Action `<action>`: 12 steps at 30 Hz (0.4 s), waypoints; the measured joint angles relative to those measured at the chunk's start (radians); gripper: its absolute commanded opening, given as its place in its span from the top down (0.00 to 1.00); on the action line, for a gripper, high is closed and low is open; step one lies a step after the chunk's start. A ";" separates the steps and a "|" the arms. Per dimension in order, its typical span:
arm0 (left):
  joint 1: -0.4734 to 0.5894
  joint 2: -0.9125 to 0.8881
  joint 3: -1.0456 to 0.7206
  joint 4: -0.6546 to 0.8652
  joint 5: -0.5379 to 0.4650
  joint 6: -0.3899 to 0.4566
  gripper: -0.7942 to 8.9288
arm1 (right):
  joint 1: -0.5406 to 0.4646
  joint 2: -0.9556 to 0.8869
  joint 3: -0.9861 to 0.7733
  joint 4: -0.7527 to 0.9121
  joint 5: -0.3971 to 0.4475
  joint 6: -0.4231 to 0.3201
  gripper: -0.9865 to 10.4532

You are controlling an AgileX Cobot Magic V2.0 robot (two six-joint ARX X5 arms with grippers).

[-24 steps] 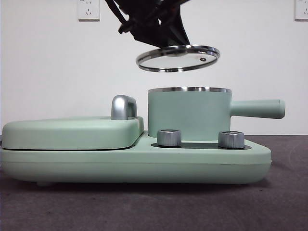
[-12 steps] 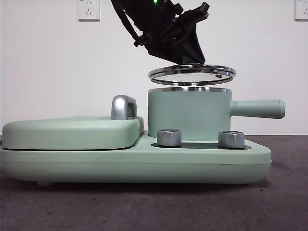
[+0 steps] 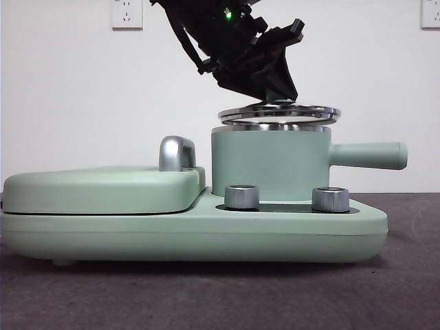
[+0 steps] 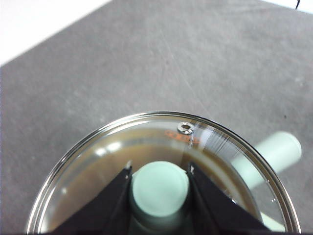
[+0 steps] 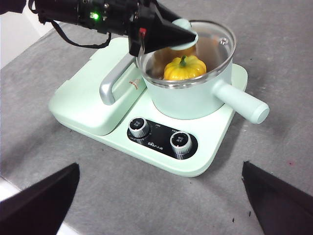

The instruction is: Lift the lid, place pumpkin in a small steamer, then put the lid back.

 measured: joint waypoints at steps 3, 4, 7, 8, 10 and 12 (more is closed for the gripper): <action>0.005 0.000 0.000 0.016 0.000 -0.005 0.91 | 0.000 0.000 0.000 0.000 0.000 0.000 0.44; 0.008 0.000 0.000 0.015 0.000 -0.007 0.91 | 0.000 0.000 0.000 0.000 0.000 0.000 0.44; 0.013 0.000 0.000 0.003 -0.003 -0.008 0.91 | 0.000 0.000 0.000 0.000 0.000 0.000 0.44; 0.013 0.000 0.000 -0.002 -0.004 -0.008 0.91 | 0.000 0.000 0.000 0.000 0.000 0.000 0.44; 0.013 0.000 0.000 -0.013 -0.014 -0.009 0.91 | 0.000 0.000 0.000 0.000 0.000 0.000 0.44; 0.013 0.000 0.000 -0.026 -0.020 -0.009 0.91 | 0.000 0.000 0.000 0.000 0.000 0.000 0.44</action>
